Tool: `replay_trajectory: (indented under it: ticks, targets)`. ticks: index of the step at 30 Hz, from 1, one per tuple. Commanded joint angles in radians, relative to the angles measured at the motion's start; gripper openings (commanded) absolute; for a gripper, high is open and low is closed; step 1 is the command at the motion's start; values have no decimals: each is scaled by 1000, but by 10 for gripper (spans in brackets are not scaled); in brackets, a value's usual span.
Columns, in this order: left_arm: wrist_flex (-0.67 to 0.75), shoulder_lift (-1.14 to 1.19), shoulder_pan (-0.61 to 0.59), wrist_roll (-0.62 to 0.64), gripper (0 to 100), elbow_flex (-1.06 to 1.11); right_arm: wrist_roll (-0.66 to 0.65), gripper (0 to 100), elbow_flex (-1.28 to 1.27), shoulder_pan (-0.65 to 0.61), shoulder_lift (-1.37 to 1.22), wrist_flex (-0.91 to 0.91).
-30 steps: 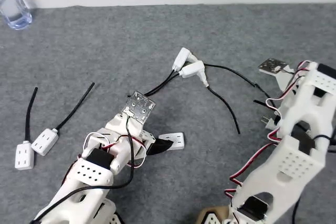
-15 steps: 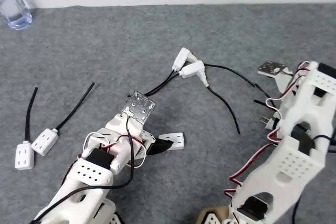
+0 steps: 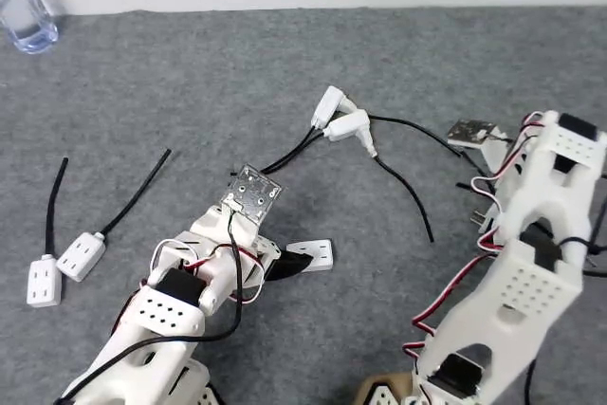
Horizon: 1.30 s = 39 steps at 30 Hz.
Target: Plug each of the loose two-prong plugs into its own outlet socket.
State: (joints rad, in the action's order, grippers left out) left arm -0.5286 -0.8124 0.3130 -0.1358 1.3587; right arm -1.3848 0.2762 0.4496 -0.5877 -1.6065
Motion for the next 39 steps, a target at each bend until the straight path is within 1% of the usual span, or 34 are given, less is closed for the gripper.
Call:
replay_trajectory:
  ticks: [1,9,14,20,24,30,36,39]
  targets:
    - [25,2,6,-6,423,-4,-34,226,25,-12,-13,5]
    - [25,2,8,-6,423,-4,-41,226,28,-10,-1,1]
    - [25,2,8,-6,423,-4,-40,225,20,-12,35,-41]
    - [25,2,8,-6,423,-4,-37,219,20,-21,-16,-42]
    - [25,2,8,-6,423,-4,-37,160,21,-30,-21,-41]
    - [25,2,8,-6,423,-4,-40,132,20,-30,-74,-19]
    - [25,2,8,-6,423,-4,-37,7,20,-24,-163,54]
    - [25,2,8,-6,423,-4,-40,13,21,-24,-183,54]
